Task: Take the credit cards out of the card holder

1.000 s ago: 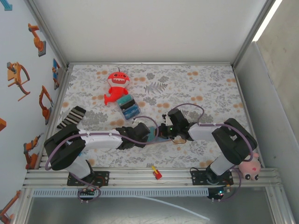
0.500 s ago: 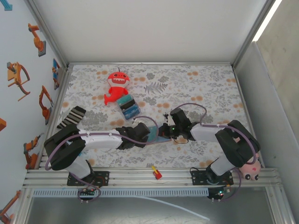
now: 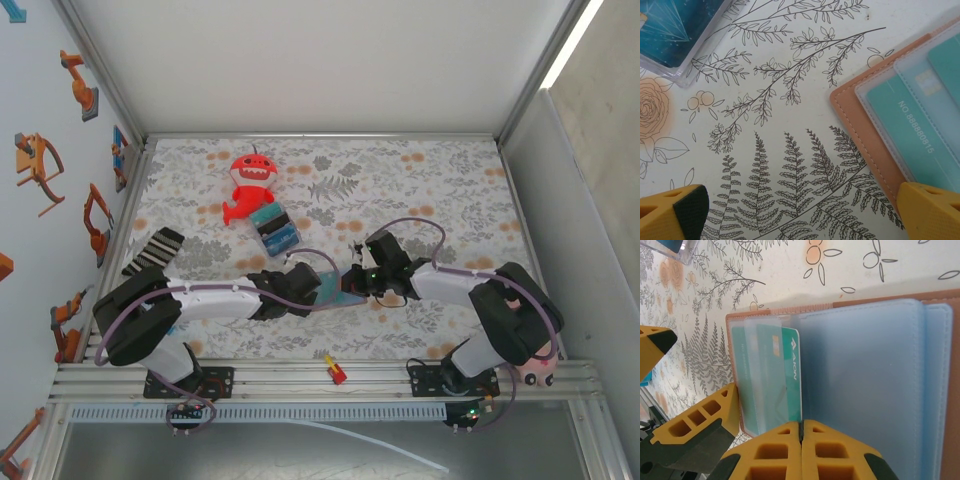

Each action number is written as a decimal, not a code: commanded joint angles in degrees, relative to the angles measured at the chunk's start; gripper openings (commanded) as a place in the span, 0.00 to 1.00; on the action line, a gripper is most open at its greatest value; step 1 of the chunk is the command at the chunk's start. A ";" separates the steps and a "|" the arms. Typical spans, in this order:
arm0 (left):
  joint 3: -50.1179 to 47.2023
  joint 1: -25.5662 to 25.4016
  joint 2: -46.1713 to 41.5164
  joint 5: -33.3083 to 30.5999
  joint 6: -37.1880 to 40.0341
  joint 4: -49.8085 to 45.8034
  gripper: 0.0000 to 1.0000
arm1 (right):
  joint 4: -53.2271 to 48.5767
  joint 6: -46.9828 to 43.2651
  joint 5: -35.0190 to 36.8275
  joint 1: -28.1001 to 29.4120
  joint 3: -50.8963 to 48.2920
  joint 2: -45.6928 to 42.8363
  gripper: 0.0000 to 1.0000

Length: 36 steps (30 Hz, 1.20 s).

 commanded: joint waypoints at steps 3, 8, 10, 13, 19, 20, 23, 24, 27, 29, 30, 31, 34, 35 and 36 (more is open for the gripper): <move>3.55 0.03 -2.22 0.18 3.47 0.12 0.97 | -1.37 -0.74 0.54 -0.41 1.60 -0.77 0.02; 4.98 0.02 -0.95 0.29 5.60 3.20 0.97 | -1.31 -0.66 0.44 -0.41 1.62 -0.91 0.02; 6.12 0.08 0.93 0.28 6.34 3.41 0.97 | -1.20 -0.62 0.40 -0.41 1.51 -0.90 0.02; 7.21 0.17 3.51 0.44 6.89 3.93 0.97 | -1.03 -0.53 0.11 -0.41 1.57 -0.87 0.02; 7.17 0.94 5.27 1.22 6.28 3.89 0.97 | -0.84 -0.21 0.26 -0.41 1.04 -1.65 0.02; 7.15 1.08 5.44 1.21 6.19 3.58 0.97 | -0.87 -0.19 0.26 -0.41 0.90 -1.87 0.02; 7.28 1.22 6.30 1.13 6.11 2.37 0.97 | -1.15 -0.21 0.56 -0.42 0.61 -2.54 0.02; 7.24 1.22 6.47 1.02 6.17 1.95 0.97 | -1.39 -0.22 0.74 -0.41 0.61 -2.68 0.02; 7.24 1.24 7.03 0.80 5.97 1.15 0.97 | -2.16 -0.53 1.13 -0.41 0.50 -3.35 0.02; 7.31 1.22 7.34 0.80 5.97 0.91 0.97 | -2.28 -0.53 1.30 -0.41 0.37 -3.55 0.02; 7.35 1.23 7.36 0.81 6.01 0.91 0.97 | -2.13 -0.47 1.15 -0.41 0.38 -3.58 0.02; 7.34 1.22 7.49 0.89 6.02 0.91 0.97 | -1.95 -0.41 0.99 -0.41 0.30 -3.56 0.03; 7.66 1.20 7.98 1.02 6.05 0.97 0.97 | 1.11 0.47 -0.51 -0.41 -0.41 -3.29 0.11; 7.64 1.24 8.08 1.08 6.03 0.95 0.97 | 3.08 1.06 -1.34 -0.41 -0.87 -3.15 0.14; 7.74 1.22 8.22 1.24 6.01 0.91 0.97 | 5.08 1.70 -2.07 -0.43 -1.34 -2.91 0.17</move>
